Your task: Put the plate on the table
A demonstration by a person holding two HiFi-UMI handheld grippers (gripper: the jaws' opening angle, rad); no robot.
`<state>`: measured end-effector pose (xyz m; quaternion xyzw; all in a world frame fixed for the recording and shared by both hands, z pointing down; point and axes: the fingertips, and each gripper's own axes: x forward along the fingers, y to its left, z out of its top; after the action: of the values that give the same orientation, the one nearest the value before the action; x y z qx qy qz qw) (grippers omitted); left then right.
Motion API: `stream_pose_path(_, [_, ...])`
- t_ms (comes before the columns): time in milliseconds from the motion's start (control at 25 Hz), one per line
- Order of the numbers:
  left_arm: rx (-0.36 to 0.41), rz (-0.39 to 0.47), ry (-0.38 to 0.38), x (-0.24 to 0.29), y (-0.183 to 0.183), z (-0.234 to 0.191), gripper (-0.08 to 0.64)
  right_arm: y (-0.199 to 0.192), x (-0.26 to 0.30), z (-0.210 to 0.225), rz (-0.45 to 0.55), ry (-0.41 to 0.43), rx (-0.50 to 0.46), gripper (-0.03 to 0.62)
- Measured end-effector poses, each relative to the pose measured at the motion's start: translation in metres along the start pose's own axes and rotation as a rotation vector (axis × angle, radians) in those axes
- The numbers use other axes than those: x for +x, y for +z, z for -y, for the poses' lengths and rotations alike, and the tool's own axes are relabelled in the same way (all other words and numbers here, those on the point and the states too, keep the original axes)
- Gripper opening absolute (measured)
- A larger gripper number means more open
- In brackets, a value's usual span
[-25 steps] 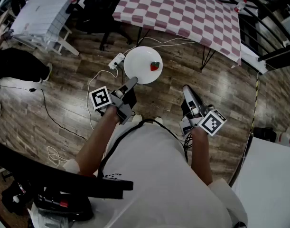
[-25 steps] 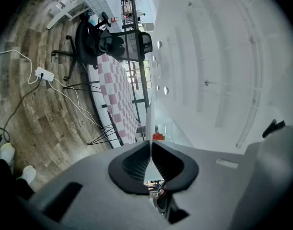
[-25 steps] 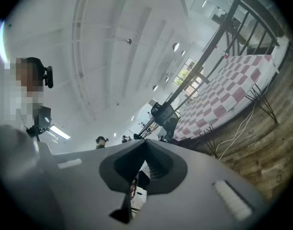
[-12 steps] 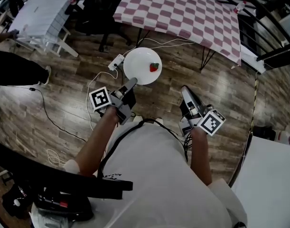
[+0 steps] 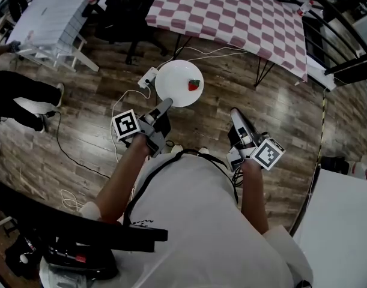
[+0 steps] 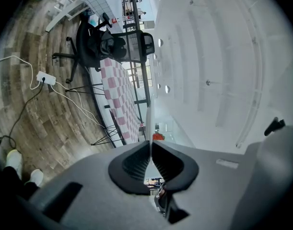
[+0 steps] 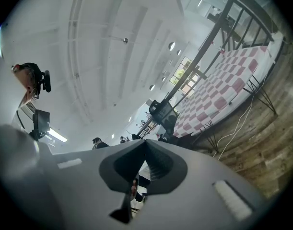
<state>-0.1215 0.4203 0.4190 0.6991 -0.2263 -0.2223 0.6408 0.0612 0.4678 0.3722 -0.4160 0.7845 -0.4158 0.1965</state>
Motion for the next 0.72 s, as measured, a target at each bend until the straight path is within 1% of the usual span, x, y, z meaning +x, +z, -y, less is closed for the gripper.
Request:
stream_pose_path(400, [-0.005,0.022,0.006,-0.028,0.024,-0.008,0.021,-0.020,0.023,-0.011,-0.028,-0.014,-0.001,0.008])
stream_pose_path(720, [-0.013,0.068,0.009,-0.043,0.034,-0.013,0.021,-0.025,0.032,-0.015,-0.060,-0.001,-0.019,0.008])
